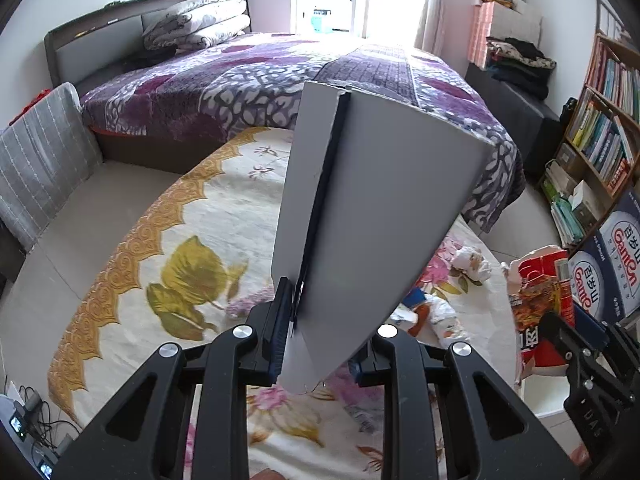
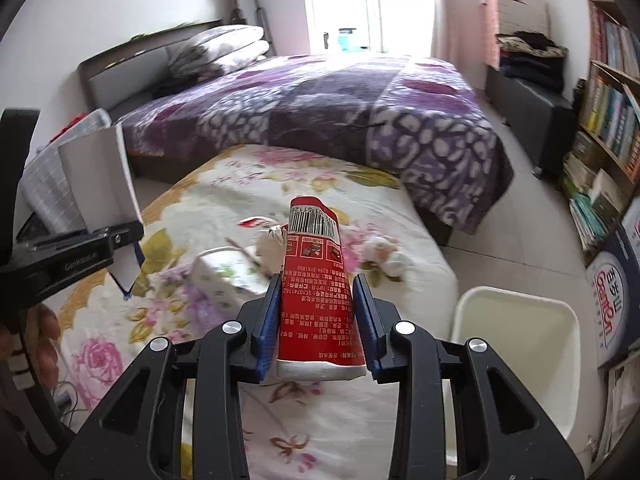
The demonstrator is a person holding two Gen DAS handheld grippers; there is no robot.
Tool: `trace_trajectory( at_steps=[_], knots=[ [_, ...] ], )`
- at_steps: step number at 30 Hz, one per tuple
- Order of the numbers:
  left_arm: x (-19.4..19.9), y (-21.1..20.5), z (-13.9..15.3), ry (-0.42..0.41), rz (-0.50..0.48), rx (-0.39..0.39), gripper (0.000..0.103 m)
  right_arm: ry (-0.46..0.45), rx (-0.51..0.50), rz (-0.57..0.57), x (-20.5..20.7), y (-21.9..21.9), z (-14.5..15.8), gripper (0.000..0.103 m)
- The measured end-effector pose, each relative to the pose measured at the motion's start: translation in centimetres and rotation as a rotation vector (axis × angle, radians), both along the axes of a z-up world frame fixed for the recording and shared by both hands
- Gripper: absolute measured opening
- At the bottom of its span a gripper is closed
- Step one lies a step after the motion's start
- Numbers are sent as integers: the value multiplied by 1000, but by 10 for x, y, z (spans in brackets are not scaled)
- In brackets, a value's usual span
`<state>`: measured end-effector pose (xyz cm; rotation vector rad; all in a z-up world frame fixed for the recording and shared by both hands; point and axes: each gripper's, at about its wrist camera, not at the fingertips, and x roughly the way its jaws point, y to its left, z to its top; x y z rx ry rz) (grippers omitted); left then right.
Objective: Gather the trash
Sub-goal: 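Carry the red tube to the white bin and release it with the right tool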
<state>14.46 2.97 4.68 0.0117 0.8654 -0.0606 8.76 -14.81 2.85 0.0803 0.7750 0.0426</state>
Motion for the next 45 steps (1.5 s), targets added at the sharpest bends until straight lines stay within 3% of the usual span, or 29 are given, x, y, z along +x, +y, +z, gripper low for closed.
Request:
trace_trajectory(
  at_steps=[6,28,32,40,45],
  knots=[
    [-3,-33,-4,-25,-36,11,24,6,40,-83,-3,-36,-11,33],
    [-7,-164,-25,25,-220,-40,25,68,122,-427,-27,-160,-28,35],
    [-10,-183,-31,42,-255,-40,25,81,101,-496,-35,-180,-31,42],
    [-16,-220,-38,87,-329,-62,25,96,165,-665,-60,-230,-36,68],
    [-19,-243,-45,142,-376,-95,26,91,204,-743,-75,-255,-35,75]
  ],
)
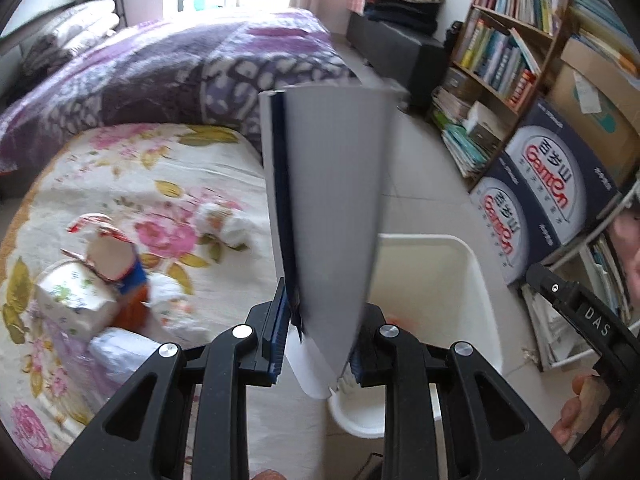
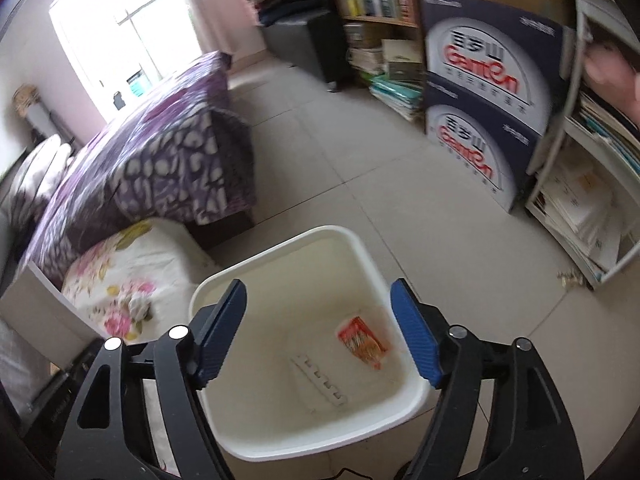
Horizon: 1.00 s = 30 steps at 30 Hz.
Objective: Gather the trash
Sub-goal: 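Carry the red tube to the white bin and release it with the right tool, then lower the white paper card into the bin and open the left tool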
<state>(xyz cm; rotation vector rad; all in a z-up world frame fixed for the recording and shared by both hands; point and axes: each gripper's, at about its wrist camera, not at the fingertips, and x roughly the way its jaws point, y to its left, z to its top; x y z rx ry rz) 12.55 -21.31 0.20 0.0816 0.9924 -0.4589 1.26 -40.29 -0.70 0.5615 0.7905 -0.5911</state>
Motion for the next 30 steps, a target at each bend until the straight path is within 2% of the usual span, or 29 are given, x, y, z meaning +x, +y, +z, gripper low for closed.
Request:
trace_trajectory(
  at_steps=[6,8,9,11,16,22,30],
  knots=[
    [-6,-23,-11,53,-49,-18,27,-5,-12,-63,-19,-18,0,88],
    [-7,-30,-16,84,-73,-38,29,-3,-16,-75,-23,-23,-1,90],
    [-6,-32,-19,112,-86,-61,33,-2,-17,-77,-25,-25,-1,91],
    [-4,-35,-25,163,-97,-98,55,-1,-15,-80,-28,-28,-1,92],
    [-4,-35,-26,175,-88,-119,58,-8,-14,-88,-35,-35,-1,92],
    [-11,-32,-23,133,-103,-59,61,3,-46,-61,-31,-26,1,92],
    [-15,-3,-17,31,-90,64,66,39,-118,16,-7,8,3,95]
  ],
)
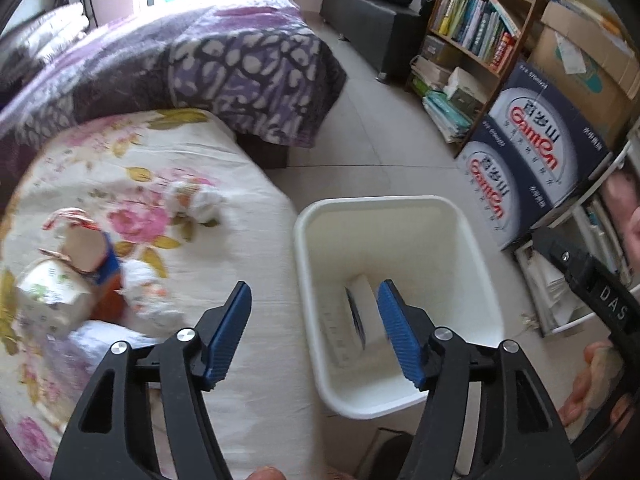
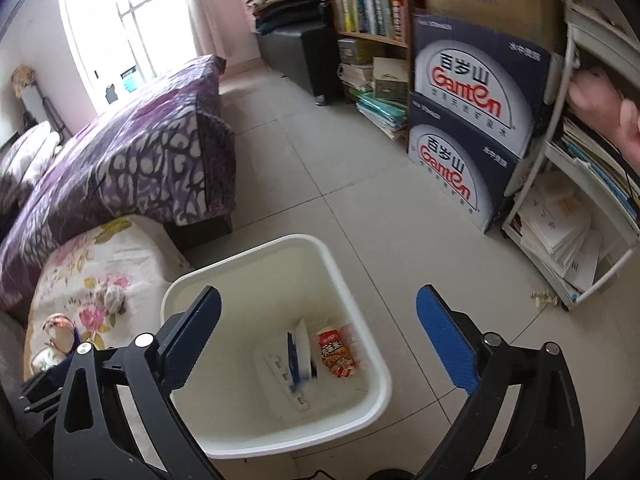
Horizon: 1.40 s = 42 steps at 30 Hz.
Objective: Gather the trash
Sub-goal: 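Lower the white paper card into the bin and open the left tool, then grasp the paper cup with the left tool while the right tool grasps crumpled paper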
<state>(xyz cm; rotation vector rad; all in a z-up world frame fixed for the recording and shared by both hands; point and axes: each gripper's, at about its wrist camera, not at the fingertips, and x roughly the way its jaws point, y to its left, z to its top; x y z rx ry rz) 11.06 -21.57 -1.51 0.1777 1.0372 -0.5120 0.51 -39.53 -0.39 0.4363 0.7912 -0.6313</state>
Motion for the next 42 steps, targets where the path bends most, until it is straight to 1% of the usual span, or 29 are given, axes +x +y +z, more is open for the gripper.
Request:
trace_trajectory(
  at_steps=[6,10,13,16,19,23,24,26,27,28,30,31,33,36,38,39,40,42],
  knots=[
    [4,37,-1,-66,59,123,72,32,6,59,22,29,-6,95],
    [11,66,-4,-101,104,212,76,56,-2,129,39,55,-12,95],
    [21,92,-3,-106,140,256,77,69,-25,194,52,77,-16,95],
    [31,117,0,-108,175,294,85,74,-56,273,62,100,-19,95],
    [44,140,-1,-107,206,337,85,78,-81,371,71,123,-21,95],
    [63,162,-11,-14,180,351,87,84,-118,519,80,156,-24,96],
    [66,164,-14,3,162,362,87,86,-127,589,82,168,-26,96],
    [71,168,-18,13,131,387,90,89,-143,673,85,185,-28,96],
    [73,170,-20,15,131,384,90,93,-153,736,85,197,-30,96],
    [76,173,-22,27,131,372,90,96,-157,768,85,203,-31,96],
    [81,174,-29,74,122,342,90,108,-164,847,87,218,-36,96],
    [82,173,-32,80,119,347,91,115,-166,870,88,223,-39,96],
    [84,171,-40,69,118,379,91,127,-169,913,89,234,-44,96],
    [89,172,-50,80,121,399,91,142,-171,962,93,249,-52,96],
    [89,174,-52,63,121,408,91,147,-166,985,96,256,-56,96],
    [89,174,-51,57,118,406,90,147,-157,996,98,258,-57,96],
    [88,176,-50,57,108,392,85,145,-145,1009,100,261,-58,96],
    [86,179,-45,53,103,370,85,138,-134,1038,102,267,-60,96]
  ],
)
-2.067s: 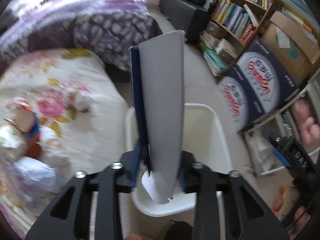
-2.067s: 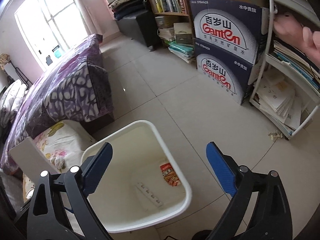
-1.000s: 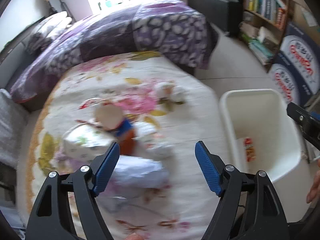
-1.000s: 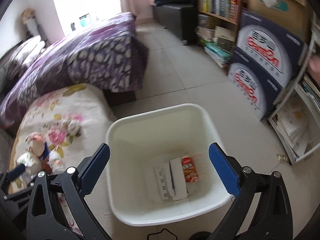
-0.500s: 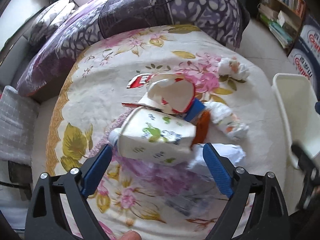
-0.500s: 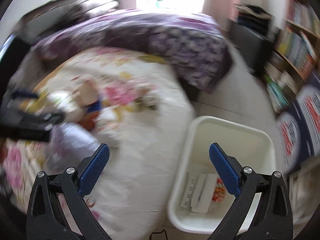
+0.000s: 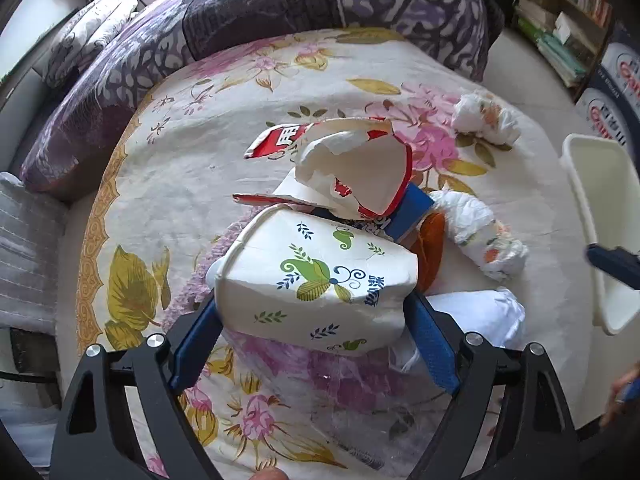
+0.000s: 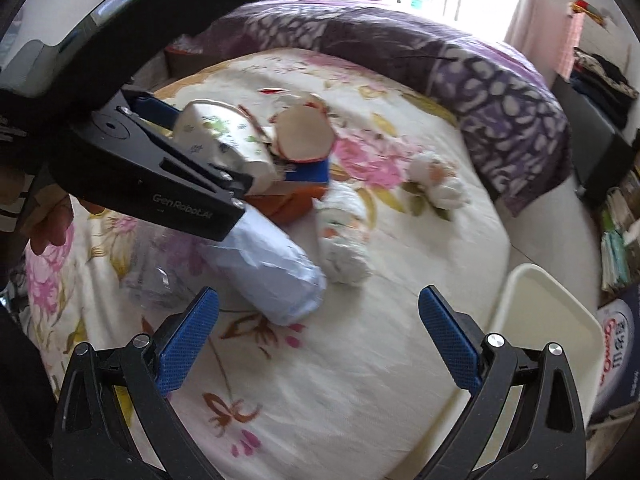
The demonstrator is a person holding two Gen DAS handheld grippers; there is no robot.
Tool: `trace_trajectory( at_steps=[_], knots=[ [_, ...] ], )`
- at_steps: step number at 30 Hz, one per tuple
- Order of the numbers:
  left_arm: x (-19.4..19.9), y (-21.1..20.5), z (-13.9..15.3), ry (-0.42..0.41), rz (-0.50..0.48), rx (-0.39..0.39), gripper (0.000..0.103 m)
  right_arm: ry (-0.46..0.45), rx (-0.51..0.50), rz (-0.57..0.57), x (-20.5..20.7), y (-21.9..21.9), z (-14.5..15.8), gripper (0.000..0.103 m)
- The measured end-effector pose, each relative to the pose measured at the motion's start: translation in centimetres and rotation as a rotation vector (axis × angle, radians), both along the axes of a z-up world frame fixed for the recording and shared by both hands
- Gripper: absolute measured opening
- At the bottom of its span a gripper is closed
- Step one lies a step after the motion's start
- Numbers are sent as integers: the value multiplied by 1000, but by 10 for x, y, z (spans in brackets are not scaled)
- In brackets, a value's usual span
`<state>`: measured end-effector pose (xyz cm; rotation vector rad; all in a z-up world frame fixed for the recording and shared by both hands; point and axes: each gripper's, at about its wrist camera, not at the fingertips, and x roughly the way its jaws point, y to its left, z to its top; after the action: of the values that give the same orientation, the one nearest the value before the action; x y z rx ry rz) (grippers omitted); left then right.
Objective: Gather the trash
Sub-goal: 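Grasp the paper cup with the left tool while the right tool grasps crumpled paper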
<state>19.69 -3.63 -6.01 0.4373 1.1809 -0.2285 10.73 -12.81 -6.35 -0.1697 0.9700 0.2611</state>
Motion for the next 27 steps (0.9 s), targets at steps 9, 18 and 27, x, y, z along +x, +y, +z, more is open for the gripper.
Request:
trace_trajectory(
  at_steps=[9,18,27],
  knots=[
    [-7,25,31,-53,14,-102,84,4,-33,87,8,32,-10,96],
    [-6,52,44,-69,79,-155,84,62,-52,82,20,39,-24,56],
    [-6,65,52,-110,139,-198,84,26,52,-5,26,25,-5,41]
  ],
)
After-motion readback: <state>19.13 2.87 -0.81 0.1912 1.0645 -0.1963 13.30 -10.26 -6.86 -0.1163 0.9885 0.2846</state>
